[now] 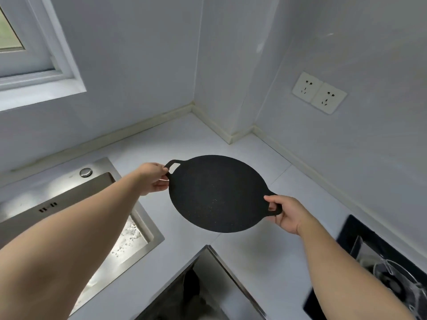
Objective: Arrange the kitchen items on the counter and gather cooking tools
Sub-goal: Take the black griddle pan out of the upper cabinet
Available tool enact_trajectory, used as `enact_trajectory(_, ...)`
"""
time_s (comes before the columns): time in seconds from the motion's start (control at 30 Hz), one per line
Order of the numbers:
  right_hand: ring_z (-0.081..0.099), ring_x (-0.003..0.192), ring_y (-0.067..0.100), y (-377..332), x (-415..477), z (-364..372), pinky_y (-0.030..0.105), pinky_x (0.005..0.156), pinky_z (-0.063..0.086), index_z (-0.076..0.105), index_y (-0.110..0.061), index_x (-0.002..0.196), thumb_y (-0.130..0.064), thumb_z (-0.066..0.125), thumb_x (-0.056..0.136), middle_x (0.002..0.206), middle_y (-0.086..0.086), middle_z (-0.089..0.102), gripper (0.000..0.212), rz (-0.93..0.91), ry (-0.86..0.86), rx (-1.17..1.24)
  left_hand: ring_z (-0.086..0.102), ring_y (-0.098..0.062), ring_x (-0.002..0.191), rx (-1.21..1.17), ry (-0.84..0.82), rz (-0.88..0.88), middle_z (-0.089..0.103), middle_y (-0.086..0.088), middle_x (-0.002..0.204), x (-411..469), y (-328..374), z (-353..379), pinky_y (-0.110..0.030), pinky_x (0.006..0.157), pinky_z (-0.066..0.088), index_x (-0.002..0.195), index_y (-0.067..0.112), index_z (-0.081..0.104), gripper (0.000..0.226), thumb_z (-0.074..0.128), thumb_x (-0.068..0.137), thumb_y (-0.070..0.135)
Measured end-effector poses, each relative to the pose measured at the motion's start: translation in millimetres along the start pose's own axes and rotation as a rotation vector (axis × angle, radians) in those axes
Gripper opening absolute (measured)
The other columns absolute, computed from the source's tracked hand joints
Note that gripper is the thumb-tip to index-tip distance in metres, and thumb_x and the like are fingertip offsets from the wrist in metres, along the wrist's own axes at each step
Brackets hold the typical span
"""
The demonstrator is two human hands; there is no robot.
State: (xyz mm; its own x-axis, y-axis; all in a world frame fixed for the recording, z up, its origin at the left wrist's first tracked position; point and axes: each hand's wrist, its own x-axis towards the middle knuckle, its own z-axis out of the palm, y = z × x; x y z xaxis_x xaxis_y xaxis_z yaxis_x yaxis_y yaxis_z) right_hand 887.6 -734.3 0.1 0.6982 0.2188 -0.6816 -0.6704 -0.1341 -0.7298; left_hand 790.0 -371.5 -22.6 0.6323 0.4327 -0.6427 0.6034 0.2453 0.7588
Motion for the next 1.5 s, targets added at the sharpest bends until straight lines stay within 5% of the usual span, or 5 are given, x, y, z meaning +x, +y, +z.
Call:
enact_trajectory(0.63, 0.068, 0.072, 0.025, -41.9, 195.9, 66.2, 0.037, 0.071, 0.061, 0.068, -0.003, 0.093, -0.021, 0.078, 0.082, 0.089, 0.011, 0.07, 0.023, -0.054, 0.251, -0.84, 0.07, -0.033, 0.065, -0.057, 0.317, -0.114, 0.065, -0.019, 0.084, 88.9, -37.1, -6.2, -0.036, 0.054, 0.062, 0.098, 0.004, 0.051, 0.007, 0.047, 0.103, 0.005)
enact_trajectory(0.87, 0.066, 0.087, 0.03, -37.5, 222.4, 104.8, 0.025, 0.05, 0.037, 0.071, -0.004, 0.1, -0.026, 0.074, 0.08, 0.097, 0.011, 0.07, 0.03, -0.078, 0.226, -1.004, 0.069, -0.028, 0.053, -0.024, 0.422, -0.168, 0.065, -0.022, 0.075, 92.4, -40.8, -25.5, -0.038, 0.047, 0.06, 0.092, 0.004, 0.053, 0.009, 0.051, 0.1, 0.002)
enact_trajectory(1.23, 0.065, 0.103, 0.034, -30.7, 238.1, 113.1, 0.027, 0.068, 0.043, 0.065, -0.004, 0.108, -0.021, 0.073, 0.084, 0.117, 0.016, 0.066, 0.03, -0.172, 0.303, -1.078, 0.068, -0.031, 0.057, 0.231, 0.437, -0.183, 0.068, -0.018, 0.063, 101.3, -51.0, -19.2, -0.041, 0.058, 0.062, 0.088, -0.001, 0.061, 0.013, 0.056, 0.097, 0.007)
enact_trajectory(1.37, 0.062, 0.107, 0.035, -27.9, 238.4, 115.8, 0.033, 0.081, 0.05, 0.062, -0.003, 0.113, -0.022, 0.073, 0.084, 0.122, 0.018, 0.061, 0.037, -0.195, 0.327, -1.072, 0.058, -0.013, 0.047, 0.568, 0.456, -0.133, 0.055, 0.003, 0.034, 100.3, -50.6, -16.4, -0.023, 0.05, 0.037, 0.083, 0.009, 0.057, 0.017, 0.049, 0.096, 0.016)
enact_trajectory(1.5, 0.058, 0.113, 0.036, -24.6, 236.8, 117.7, 0.04, 0.091, 0.051, 0.055, -0.001, 0.123, -0.021, 0.071, 0.086, 0.129, 0.019, 0.053, 0.044, -0.201, 0.339, -1.066, 0.059, -0.017, 0.048, 0.716, 0.417, -0.116, 0.064, -0.009, 0.058, 103.9, -52.2, -18.5, -0.026, 0.049, 0.035, 0.09, 0.007, 0.053, 0.02, 0.046, 0.099, 0.023)
